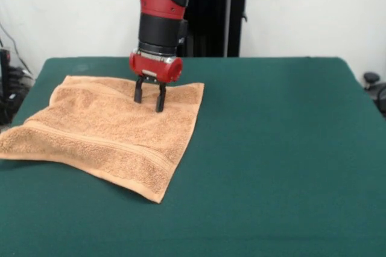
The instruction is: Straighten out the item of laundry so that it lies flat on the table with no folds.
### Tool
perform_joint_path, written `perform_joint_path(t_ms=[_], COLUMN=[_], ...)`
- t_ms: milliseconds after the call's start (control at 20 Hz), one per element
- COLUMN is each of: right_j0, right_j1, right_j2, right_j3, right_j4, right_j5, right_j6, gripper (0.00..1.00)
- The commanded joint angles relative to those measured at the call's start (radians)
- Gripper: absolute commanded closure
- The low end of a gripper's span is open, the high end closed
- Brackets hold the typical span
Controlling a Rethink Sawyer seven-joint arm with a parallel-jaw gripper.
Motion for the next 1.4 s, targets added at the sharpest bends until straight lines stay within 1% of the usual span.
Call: perform_joint_path(t_ms=[50,350,500,700,800,1100,1350,1400], right_j0=[0.058,0.100,0.129,0.168,0.182,0.207,0.273,0.295], right_j1=[0.042,0.069,0.085,0.071,0.078,0.080,0.114,0.124], right_j2=[-0.065,-0.095,-0.115,-0.146,-0.160,-0.142,-0.132,-0.131], right_j3=[-0.039,-0.054,-0.061,-0.074,-0.074,-0.072,-0.055,-0.049], right_j4=[-0.130,-0.141,-0.122,-0.106,-0.101,-0.099,-0.026,0.002], right_j5=[-0.015,-0.057,-0.073,-0.045,-0.061,-0.066,-0.087,-0.093], right_j6=[-0.020,0.014,0.037,0.035,0.039,0.069,0.116,0.130], gripper=[0.00,0.00,0.00,0.00,0.00,0.00,0.00,0.00])
